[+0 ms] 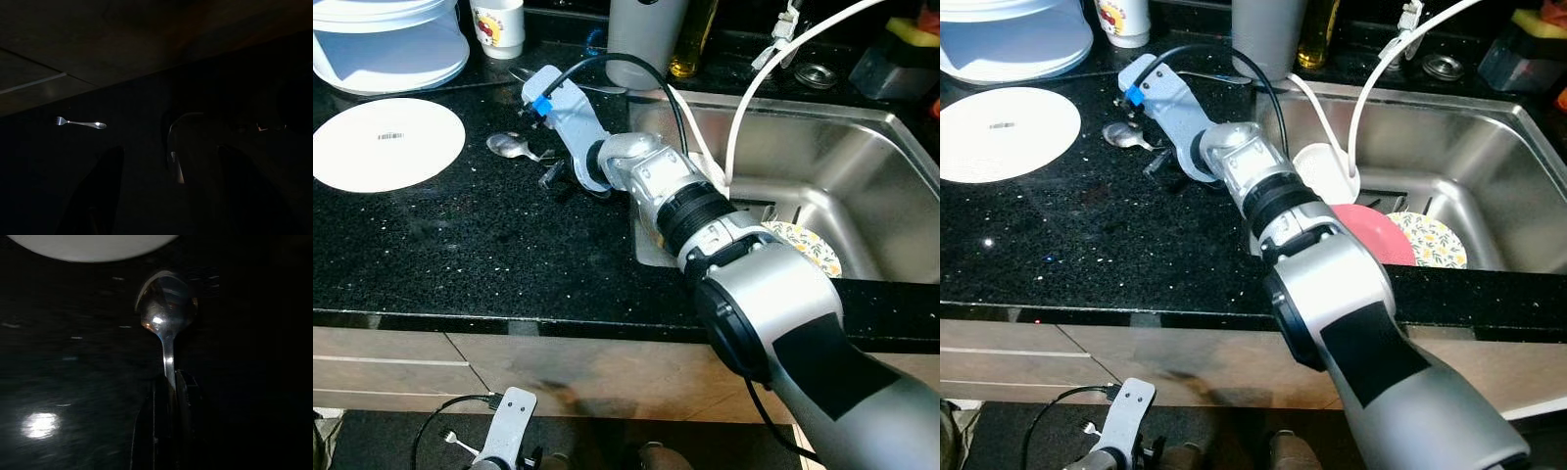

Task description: Kitchen organization

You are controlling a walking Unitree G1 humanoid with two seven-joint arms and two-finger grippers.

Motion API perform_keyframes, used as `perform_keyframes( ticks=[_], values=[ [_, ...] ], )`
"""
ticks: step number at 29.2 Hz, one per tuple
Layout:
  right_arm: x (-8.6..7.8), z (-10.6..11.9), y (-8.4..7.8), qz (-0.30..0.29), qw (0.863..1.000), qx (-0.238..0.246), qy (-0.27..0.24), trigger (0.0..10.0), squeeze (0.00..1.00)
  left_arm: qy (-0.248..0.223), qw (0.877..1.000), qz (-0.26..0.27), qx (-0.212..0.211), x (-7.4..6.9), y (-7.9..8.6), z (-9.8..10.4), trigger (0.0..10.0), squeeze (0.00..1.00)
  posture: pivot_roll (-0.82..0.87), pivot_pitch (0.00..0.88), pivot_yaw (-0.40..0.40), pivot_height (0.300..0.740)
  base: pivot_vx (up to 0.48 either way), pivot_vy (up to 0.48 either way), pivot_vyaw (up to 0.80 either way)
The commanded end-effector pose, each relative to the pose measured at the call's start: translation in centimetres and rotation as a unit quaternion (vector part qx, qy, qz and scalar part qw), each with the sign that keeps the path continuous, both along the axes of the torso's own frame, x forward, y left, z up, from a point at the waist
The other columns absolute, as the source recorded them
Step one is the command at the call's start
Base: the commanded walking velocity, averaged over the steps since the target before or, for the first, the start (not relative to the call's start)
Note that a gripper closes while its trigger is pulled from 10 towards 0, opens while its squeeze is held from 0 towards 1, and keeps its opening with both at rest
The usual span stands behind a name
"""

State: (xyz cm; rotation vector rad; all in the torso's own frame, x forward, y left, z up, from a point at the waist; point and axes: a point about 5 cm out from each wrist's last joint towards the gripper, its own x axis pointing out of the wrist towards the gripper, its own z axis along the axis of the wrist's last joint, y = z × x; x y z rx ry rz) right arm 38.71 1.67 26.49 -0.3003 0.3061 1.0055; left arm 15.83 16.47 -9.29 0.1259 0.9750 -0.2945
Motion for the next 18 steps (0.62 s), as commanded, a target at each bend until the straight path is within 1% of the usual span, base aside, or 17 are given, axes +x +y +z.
perform_keyframes(
  ticks=[1,2,3,5,6,7,8,9,11,12,13,14,15,16,17,18],
  values=[
    [-0.4,-1.0,0.1,0.017,0.998,0.025,0.059,0.0,0.00,0.069,0.998,-0.005,-0.005,-3.3,-0.7,-1.4,10.0,0.00,0.10,0.144,-0.103,0.740,0.000,0.000,0.00],
    [-0.4,-0.7,0.0,0.019,0.997,0.045,0.067,0.0,0.00,0.069,0.998,-0.005,-0.005,-3.3,-0.7,-1.4,10.0,0.00,0.10,0.143,-0.103,0.740,0.000,0.000,0.00],
    [-0.4,-0.7,0.0,0.019,0.997,0.045,0.067,0.0,0.00,0.069,0.998,-0.005,-0.005,-3.3,-0.7,-1.4,10.0,0.00,0.10,0.143,-0.103,0.740,0.000,0.000,0.00],
    [-0.3,0.0,-0.4,0.019,0.993,0.090,0.080,0.0,0.00,0.069,0.998,-0.004,-0.004,-3.2,-0.7,-1.4,10.0,0.00,0.10,0.137,-0.098,0.740,0.000,0.000,0.00],
    [-0.3,0.0,-0.4,0.019,0.993,0.090,0.080,0.0,0.00,0.069,0.998,-0.004,-0.004,-3.2,-0.7,-1.4,10.0,0.00,0.10,0.137,-0.098,0.740,0.000,0.000,0.00],
    [0.0,1.2,-1.0,0.016,0.983,0.158,0.094,0.0,0.00,0.068,0.998,-0.003,-0.003,-3.2,-0.6,-1.4,10.0,0.00,0.10,0.135,-0.097,0.740,0.000,0.000,0.00],
    [0.1,1.8,-1.3,0.020,0.977,0.188,0.094,0.0,0.00,0.068,0.998,-0.002,-0.003,-3.2,-0.6,-1.4,10.0,0.00,0.10,0.129,-0.093,0.740,0.000,0.000,0.00],
    [0.1,1.8,-1.3,0.020,0.977,0.188,0.094,0.0,0.00,0.068,0.998,-0.002,-0.003,-3.2,-0.6,-1.4,10.0,0.00,0.10,0.129,-0.093,0.740,0.000,0.000,0.00],
    [0.2,3.1,-1.9,0.028,0.962,0.251,0.100,0.0,0.00,0.067,0.998,-0.002,-0.001,-3.1,-0.6,-1.3,10.0,0.00,0.10,0.123,-0.088,0.740,0.000,0.000,0.00],
    [0.3,3.5,-2.2,0.033,0.956,0.273,0.102,0.0,0.00,0.066,0.998,-0.001,-0.001,-3.0,-0.5,-1.3,10.0,0.00,0.11,0.120,-0.087,0.740,0.000,0.000,0.00],
    [0.3,3.5,-2.2,0.033,0.956,0.273,0.102,0.0,0.00,0.066,0.998,-0.001,-0.001,-3.0,-0.5,-1.3,10.0,0.00,0.11,0.120,-0.087,0.740,0.000,0.000,0.00],
    [0.3,4.0,-2.4,0.042,0.948,0.297,0.105,0.0,0.00,0.066,0.998,-0.001,0.000,-3.0,-0.5,-1.3,10.0,0.00,0.11,0.117,-0.086,0.740,0.000,0.000,0.00],
    [0.2,4.7,-3.0,0.066,0.933,0.337,0.105,0.0,0.00,0.064,0.998,-0.001,0.002,-2.8,-0.4,-1.3,10.0,0.00,0.11,0.108,-0.080,0.740,0.000,0.000,0.00],
    [0.1,5.0,-3.2,0.077,0.927,0.352,0.104,0.0,0.00,0.064,0.998,-0.001,0.003,-2.8,-0.4,-1.3,10.0,0.00,0.11,0.104,-0.078,0.740,0.000,0.000,0.00],
    [0.1,5.0,-3.2,0.077,0.927,0.352,0.104,0.0,0.00,0.064,0.998,-0.001,0.003,-2.8,-0.4,-1.3,10.0,0.00,0.11,0.104,-0.078,0.740,0.000,0.000,0.00],
    [0.1,5.1,-3.4,0.082,0.924,0.360,0.102,0.0,0.00,0.063,0.998,-0.001,0.004,-2.7,-0.4,-1.2,10.0,0.00,0.11,0.101,-0.077,0.740,0.000,0.000,0.00]
  ],
)
